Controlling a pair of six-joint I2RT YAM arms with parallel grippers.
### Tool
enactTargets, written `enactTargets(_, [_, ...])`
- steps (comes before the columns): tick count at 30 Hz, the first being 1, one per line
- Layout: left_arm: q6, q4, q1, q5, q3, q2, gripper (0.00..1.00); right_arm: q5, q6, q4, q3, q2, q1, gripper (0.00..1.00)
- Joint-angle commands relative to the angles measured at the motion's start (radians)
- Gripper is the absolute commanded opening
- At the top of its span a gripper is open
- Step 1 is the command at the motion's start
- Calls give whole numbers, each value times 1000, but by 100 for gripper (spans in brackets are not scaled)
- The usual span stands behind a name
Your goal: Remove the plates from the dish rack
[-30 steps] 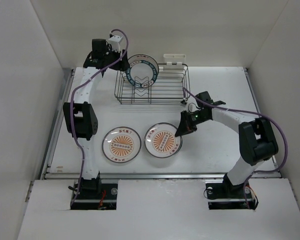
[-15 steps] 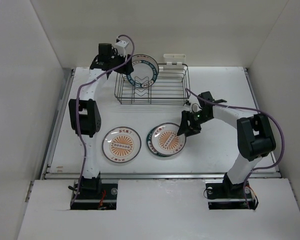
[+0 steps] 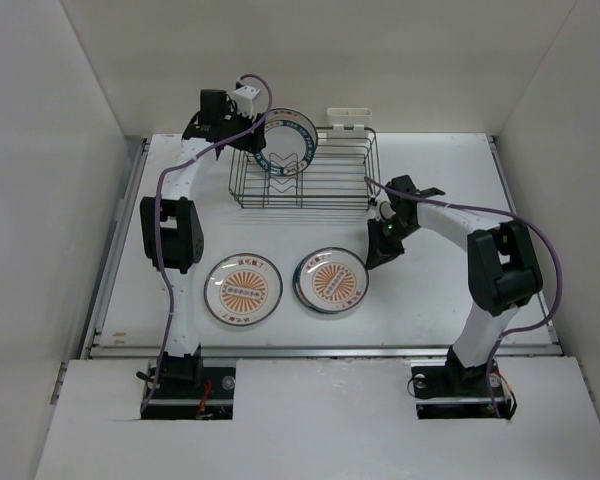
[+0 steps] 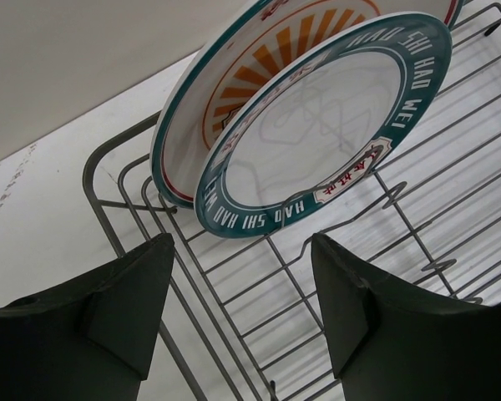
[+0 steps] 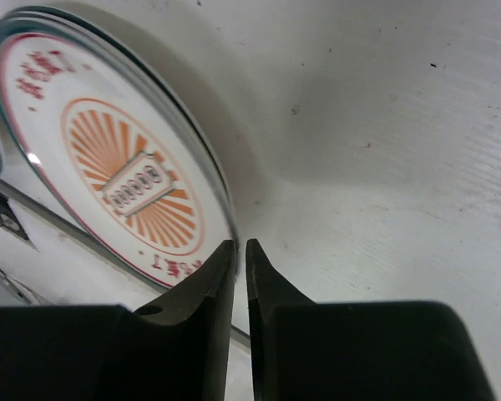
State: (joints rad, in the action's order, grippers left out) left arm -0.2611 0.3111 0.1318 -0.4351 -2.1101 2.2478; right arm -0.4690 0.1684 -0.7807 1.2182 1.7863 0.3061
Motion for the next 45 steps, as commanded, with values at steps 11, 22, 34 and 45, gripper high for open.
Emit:
enactTargets(11, [-36, 10, 0, 6, -47, -27, 63, 58, 3, -6, 50, 9, 34, 10])
enactTargets(22, [-21, -151, 0, -105, -47, 48, 66, 122, 16, -37, 135, -107, 34, 12])
enactTargets(34, [-9, -187, 0, -166, -129, 128, 60, 102, -56, -138, 428, 104, 34, 13])
enactTargets(45, [-50, -110, 0, -240, -131, 158, 5, 113, -37, -138, 334, 47, 34, 13])
